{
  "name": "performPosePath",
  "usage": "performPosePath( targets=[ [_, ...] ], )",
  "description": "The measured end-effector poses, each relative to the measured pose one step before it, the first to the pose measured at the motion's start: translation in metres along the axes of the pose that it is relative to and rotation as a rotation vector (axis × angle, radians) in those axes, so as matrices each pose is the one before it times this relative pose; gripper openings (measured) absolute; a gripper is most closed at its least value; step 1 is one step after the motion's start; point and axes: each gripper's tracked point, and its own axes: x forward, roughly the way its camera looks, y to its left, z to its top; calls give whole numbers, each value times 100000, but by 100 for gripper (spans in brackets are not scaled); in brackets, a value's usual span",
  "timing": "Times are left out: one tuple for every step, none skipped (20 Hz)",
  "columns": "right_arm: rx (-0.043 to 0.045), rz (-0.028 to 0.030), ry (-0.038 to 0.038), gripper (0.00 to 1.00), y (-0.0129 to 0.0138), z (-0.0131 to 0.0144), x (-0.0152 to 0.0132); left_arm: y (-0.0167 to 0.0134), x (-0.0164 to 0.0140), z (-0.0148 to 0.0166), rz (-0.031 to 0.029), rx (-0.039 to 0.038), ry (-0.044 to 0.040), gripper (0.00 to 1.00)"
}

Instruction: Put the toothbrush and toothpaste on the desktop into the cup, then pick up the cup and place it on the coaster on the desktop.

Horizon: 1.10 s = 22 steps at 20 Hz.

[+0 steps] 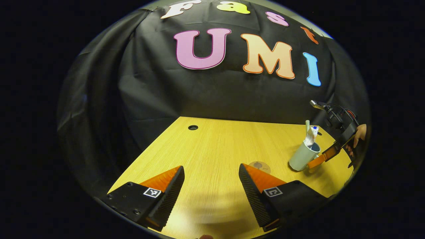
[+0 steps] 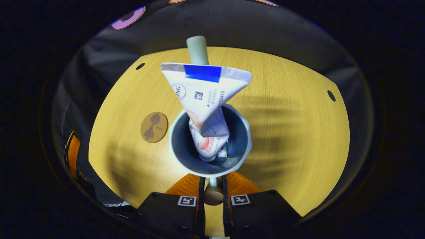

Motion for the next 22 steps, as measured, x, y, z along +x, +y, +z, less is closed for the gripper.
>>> performPosePath(
  targets=[
    [-12, 550, -342, 23, 57, 121, 25, 295, 113, 9, -107, 17, 97, 95],
    [-495, 847, 136, 23, 33, -83, -63, 310, 27, -21, 3, 3, 73, 95],
    [-270, 536, -441, 23, 62, 33, 59, 365, 40, 9, 135, 80, 178, 95],
    [-534, 716, -132, 23, 21, -89, 41, 354, 38, -71, 68, 45, 116, 95],
    [-630, 798, 4, 23, 159, 6, 16, 402, -43, 5, 265, -47, 170, 95],
    [-674, 660, -87, 21, -14, -85, 66, 335, 157, -63, 35, -136, 35, 95],
    [-877, 803, -107, 21, -13, 69, 11, 376, 124, -56, 187, -133, 282, 95],
    [-722, 721, 21, 24, -25, -24, 14, 377, 234, -190, 93, -198, 259, 95],
    [-612, 498, -65, 24, -57, 8, -27, 359, 38, 15, 113, -221, 218, 95],
    [-815, 389, -47, 23, -97, 37, 53, 363, -35, -60, 147, -200, 143, 95],
    [-742, 350, 212, 23, -58, -40, -10, 373, 132, -56, 177, -166, 116, 95],
    [-553, 467, -9, 23, -11, 62, -58, 332, 132, -119, 97, -197, 94, 95],
    [-471, 361, 109, 24, -64, 20, 9, 345, 76, -67, 189, -216, 119, 95],
    [-707, 28, 418, 24, -105, 17, 2, 439, -177, 130, 106, -271, 118, 95],
    [-733, -302, 209, 23, -73, -37, 2, 341, 98, -98, 239, -245, 193, 95],
    [-662, -553, 54, 23, -96, 102, -196, 366, 150, -255, 191, -240, 143, 95],
    [-510, -285, 196, 23, -78, 27, -84, 393, 7, -23, 271, -289, 109, 95],
    [-281, -144, 221, 23, -10, -29, -8, 345, 41, -51, 84, -301, -99, 95],
    [-146, -238, 418, 23, -123, -11, 15, 281, 64, -57, 161, -347, -91, 95],
    [-358, -418, 570, 23, -72, -52, -50, 280, 37, -41, 62, -354, 25, 95],
    [-279, -739, 778, 23, -80, -88, -75, 181, -92, -16, 48, -372, 9, 95],
    [-249, -664, 1022, 23, -72, -156, -36, 165, 144, -170, -88, -315, 111, 95]
  ],
)
